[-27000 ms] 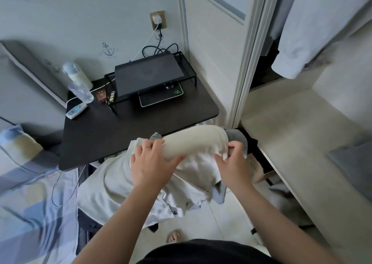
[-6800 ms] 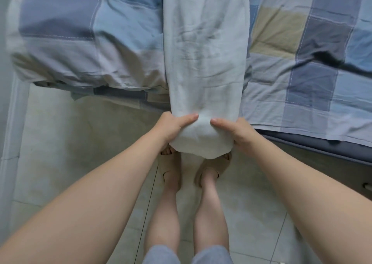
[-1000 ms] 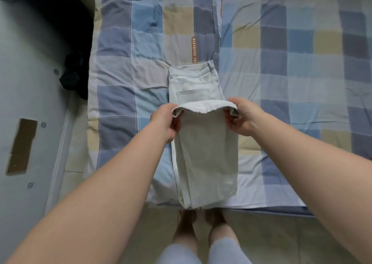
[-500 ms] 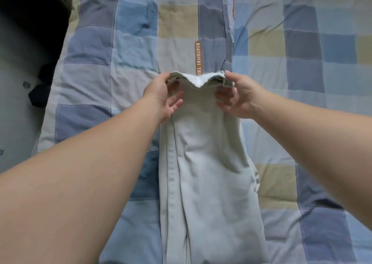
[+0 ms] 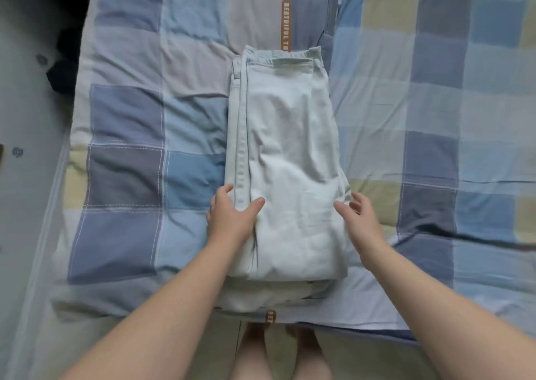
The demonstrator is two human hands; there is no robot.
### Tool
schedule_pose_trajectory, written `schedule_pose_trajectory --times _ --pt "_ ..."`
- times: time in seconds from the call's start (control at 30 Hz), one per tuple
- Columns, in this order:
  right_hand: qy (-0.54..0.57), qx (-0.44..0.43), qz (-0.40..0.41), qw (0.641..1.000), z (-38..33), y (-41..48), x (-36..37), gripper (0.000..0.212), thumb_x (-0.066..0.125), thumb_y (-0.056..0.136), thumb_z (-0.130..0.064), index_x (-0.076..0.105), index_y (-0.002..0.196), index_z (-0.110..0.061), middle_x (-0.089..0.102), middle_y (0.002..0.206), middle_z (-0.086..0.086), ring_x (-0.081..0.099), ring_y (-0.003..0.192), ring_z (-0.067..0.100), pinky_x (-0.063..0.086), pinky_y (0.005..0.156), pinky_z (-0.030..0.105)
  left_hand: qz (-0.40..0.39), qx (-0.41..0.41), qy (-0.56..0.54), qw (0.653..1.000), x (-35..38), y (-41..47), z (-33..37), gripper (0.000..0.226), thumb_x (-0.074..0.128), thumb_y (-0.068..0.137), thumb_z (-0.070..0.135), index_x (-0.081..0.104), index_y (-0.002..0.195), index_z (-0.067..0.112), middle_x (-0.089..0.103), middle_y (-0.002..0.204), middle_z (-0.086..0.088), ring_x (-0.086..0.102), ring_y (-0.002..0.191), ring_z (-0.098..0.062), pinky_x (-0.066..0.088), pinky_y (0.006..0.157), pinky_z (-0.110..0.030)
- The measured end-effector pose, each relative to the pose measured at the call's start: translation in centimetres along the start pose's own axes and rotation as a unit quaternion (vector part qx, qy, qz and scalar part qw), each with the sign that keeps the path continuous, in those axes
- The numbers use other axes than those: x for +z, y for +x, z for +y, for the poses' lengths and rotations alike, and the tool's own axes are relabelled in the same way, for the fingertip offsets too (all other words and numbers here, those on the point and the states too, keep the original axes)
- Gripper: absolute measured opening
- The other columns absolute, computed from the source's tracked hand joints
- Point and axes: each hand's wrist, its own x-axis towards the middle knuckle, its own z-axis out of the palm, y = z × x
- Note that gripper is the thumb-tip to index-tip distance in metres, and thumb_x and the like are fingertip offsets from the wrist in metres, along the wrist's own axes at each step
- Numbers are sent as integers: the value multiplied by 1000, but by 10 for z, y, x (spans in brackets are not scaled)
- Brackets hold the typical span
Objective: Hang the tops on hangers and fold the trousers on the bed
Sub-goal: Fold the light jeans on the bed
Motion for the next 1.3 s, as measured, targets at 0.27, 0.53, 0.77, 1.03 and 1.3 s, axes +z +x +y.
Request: schedule_pose_trajectory --times 0.27,0.53,0.77,1.03,1.3 --pt "32 107 -83 990 80 -17 13 101 81 71 -59 32 150 -19 53 141 0 57 121 24 48 105 46 -7 -51 -14 999 27 -43 -58 110 82 66 60 23 151 22 54 141 0 56 125 -27 46 106 -45" --pt "-17 77 -77 994 73 -31 1 48 80 84 -34 60 121 -11 67 117 4 65 100 22 55 91 39 -21 -81 17 996 25 -47 -59 75 76 81 53 51 134 7 61 134 -9 58 120 -34 49 101 -44" --pt "25 92 -70 993 68 -76 -14 37 68 92 -31 55 122 -14 62 114 0 62 99 22 58 91 46 -115 -165 -76 977 6 -74 -50 66 82 71 52 64 123 15 69 115 -6 66 89 -29 47 56 -29" --pt "88 155 -84 981 78 -157 -29 33 73 89 -19 58 116 -9 64 118 7 64 103 27 59 60 34 -150 -240 -48 958 -29 -144 -73 44 81 83 42 66 109 9 59 82 -6 51 62 -19 42 47 -23" --pt "57 200 -96 973 76 -240 -55 23 75 88 -19 57 102 -13 62 108 9 62 87 23 55 50 29 -170 -301 -52 937 -56 -222 -96 39 81 83 40 65 104 11 61 83 -7 48 55 -18 38 40 -19"
